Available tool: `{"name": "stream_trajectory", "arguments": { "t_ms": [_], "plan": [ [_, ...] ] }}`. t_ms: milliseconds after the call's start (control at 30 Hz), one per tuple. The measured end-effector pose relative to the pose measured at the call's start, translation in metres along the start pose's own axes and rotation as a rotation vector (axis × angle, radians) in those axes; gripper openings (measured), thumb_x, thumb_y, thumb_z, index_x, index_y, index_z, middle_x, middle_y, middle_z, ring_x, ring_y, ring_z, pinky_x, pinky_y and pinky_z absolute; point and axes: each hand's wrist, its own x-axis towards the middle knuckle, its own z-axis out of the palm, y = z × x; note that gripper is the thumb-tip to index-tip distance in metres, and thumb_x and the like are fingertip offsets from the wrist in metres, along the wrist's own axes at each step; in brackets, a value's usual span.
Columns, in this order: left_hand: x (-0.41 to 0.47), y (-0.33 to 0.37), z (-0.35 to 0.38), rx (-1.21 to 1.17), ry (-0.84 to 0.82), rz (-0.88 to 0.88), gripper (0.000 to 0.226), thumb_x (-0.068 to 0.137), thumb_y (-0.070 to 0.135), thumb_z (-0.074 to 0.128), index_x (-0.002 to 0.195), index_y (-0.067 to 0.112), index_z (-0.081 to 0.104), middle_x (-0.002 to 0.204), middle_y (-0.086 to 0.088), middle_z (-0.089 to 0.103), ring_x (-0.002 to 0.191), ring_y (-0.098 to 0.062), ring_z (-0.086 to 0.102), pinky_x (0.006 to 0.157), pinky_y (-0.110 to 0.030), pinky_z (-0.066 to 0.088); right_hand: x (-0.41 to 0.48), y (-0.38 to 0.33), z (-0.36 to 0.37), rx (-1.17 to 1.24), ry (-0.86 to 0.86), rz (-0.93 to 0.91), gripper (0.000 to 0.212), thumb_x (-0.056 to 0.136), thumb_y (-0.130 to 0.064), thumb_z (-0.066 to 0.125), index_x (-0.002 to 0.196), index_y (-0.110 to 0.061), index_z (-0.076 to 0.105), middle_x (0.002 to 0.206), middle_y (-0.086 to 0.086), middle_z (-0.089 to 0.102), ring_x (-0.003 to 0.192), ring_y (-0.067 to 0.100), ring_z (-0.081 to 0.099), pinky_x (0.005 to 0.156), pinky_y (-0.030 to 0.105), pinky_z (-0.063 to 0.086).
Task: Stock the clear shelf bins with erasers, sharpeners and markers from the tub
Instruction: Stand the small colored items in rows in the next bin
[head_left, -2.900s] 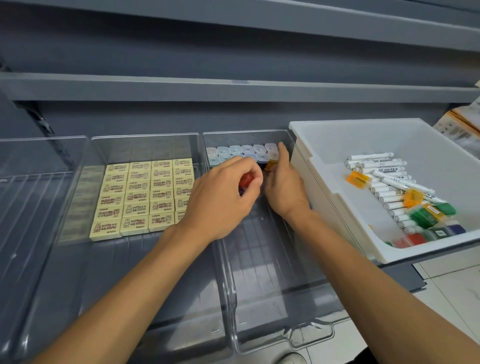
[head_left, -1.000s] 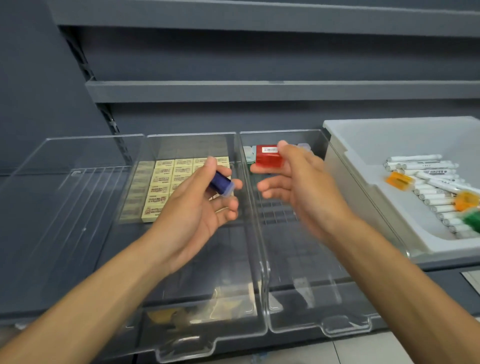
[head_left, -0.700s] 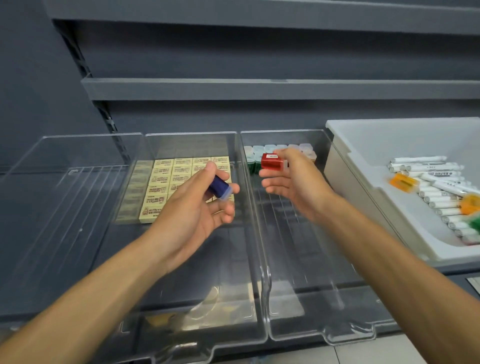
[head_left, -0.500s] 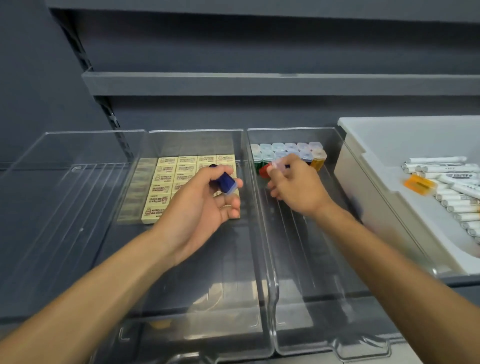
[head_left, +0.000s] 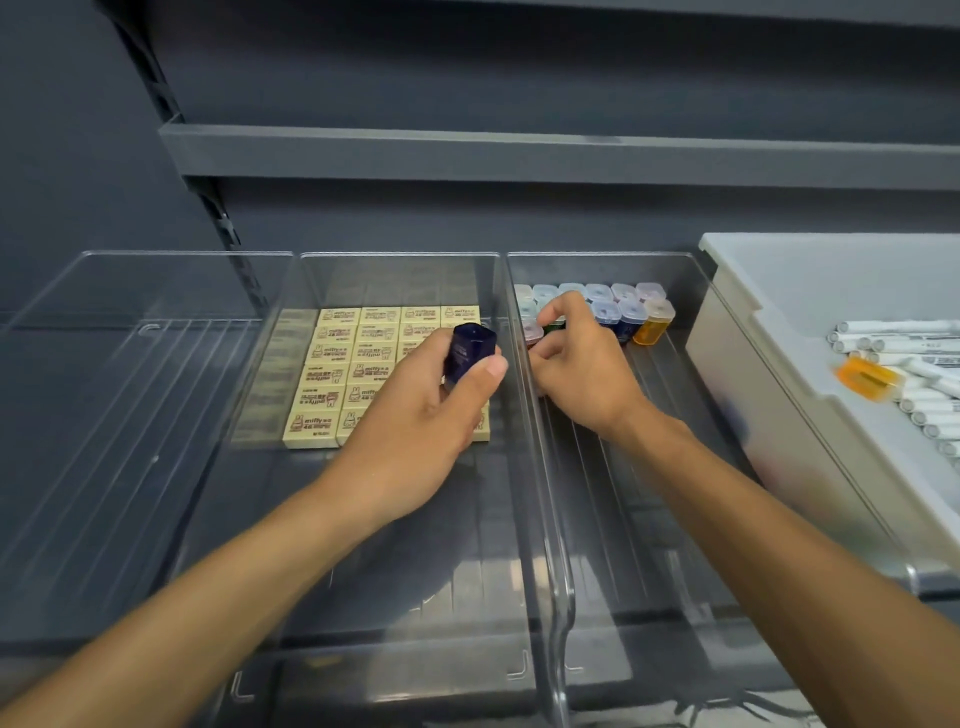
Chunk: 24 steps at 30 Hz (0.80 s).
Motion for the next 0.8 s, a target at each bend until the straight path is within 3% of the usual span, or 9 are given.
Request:
{"name": "stream_trajectory", "arguments": {
  "t_ms": [67,233,333,467,533,633,733,800],
  "plan": [
    [0.001,-0.001,-0.001,0.008,-0.004,0.007,0.021,0.099,0.031,0.05,0.1,0.01,0.055,0.057,0.014,0.044,0.057,-0.008,0.041,0.055,-0.028,0.039,-0.001,0.002,0.0,-0.018,-0.015,-0.03,0.019,0.094,-0.01,0.054,0.106,-0.016,0.04,0.061,-0.008,0.063,0.055,0.004,0.061,0.064,0.027,0.049],
    [-0.004,-0.001,0.002,0.026,-0.047,0.011,0.011,0.1,0.033,0.05,0.098,0.022,0.055,0.058,0.02,0.049,0.058,-0.004,0.044,0.059,-0.025,0.04,0.002,0.006,0.006,-0.164,0.076,-0.096,0.014,0.097,-0.022,0.053,0.103,-0.019,0.041,0.067,0.003,0.066,0.068,0.025,0.063,0.073,0.044,0.053],
    [-0.007,-0.002,0.001,0.075,-0.071,-0.009,0.016,0.1,0.039,0.048,0.097,0.024,0.053,0.062,0.021,0.048,0.061,-0.004,0.045,0.064,-0.026,0.04,0.003,0.003,0.007,-0.188,0.037,-0.099,0.016,0.097,-0.02,0.052,0.108,-0.018,0.04,0.073,0.006,0.065,0.07,0.028,0.061,0.076,0.047,0.053],
    [-0.009,0.006,-0.002,0.043,-0.093,-0.06,0.034,0.1,0.045,0.038,0.097,0.013,0.051,0.064,0.011,0.055,0.051,-0.005,0.042,0.05,-0.014,0.037,0.0,0.006,-0.005,-0.146,-0.026,-0.063,0.037,0.095,-0.021,0.057,0.127,-0.02,0.039,0.076,0.001,0.07,0.076,0.022,0.068,0.083,0.045,0.054],
    [-0.01,0.011,-0.001,0.033,-0.099,-0.045,0.042,0.098,0.049,0.036,0.095,0.009,0.049,0.062,0.005,0.049,0.051,-0.005,0.04,0.049,-0.011,0.035,-0.008,0.005,-0.013,-0.141,-0.047,-0.097,0.045,0.095,-0.018,0.056,0.135,-0.021,0.036,0.073,0.003,0.071,0.072,0.018,0.069,0.081,0.045,0.055],
    [-0.012,0.015,0.003,-0.011,-0.142,-0.068,0.027,0.102,0.043,0.041,0.088,0.021,0.048,0.06,0.016,0.043,0.052,0.001,0.042,0.052,-0.01,0.036,-0.031,-0.006,-0.024,-0.035,-0.08,-0.164,0.028,0.097,-0.016,0.051,0.124,-0.02,0.045,0.068,0.003,0.07,0.061,0.013,0.066,0.071,0.042,0.057],
    [-0.014,0.015,0.005,0.045,-0.186,-0.057,0.002,0.089,0.034,0.046,0.089,0.033,0.047,0.073,0.016,0.049,0.058,0.0,0.041,0.065,-0.027,0.037,-0.055,-0.021,-0.034,0.174,-0.083,-0.189,0.011,0.1,-0.018,0.049,0.105,-0.014,0.057,0.063,0.005,0.066,0.052,0.014,0.058,0.054,0.03,0.051],
    [-0.017,0.017,0.007,0.124,-0.199,0.012,0.015,0.087,0.034,0.046,0.102,0.034,0.049,0.084,0.016,0.057,0.072,-0.005,0.051,0.074,-0.035,0.044,-0.07,-0.031,-0.04,0.311,-0.119,-0.184,0.016,0.101,-0.023,0.049,0.098,-0.011,0.06,0.064,0.004,0.063,0.052,0.016,0.055,0.051,0.026,0.045]
  ]
}}
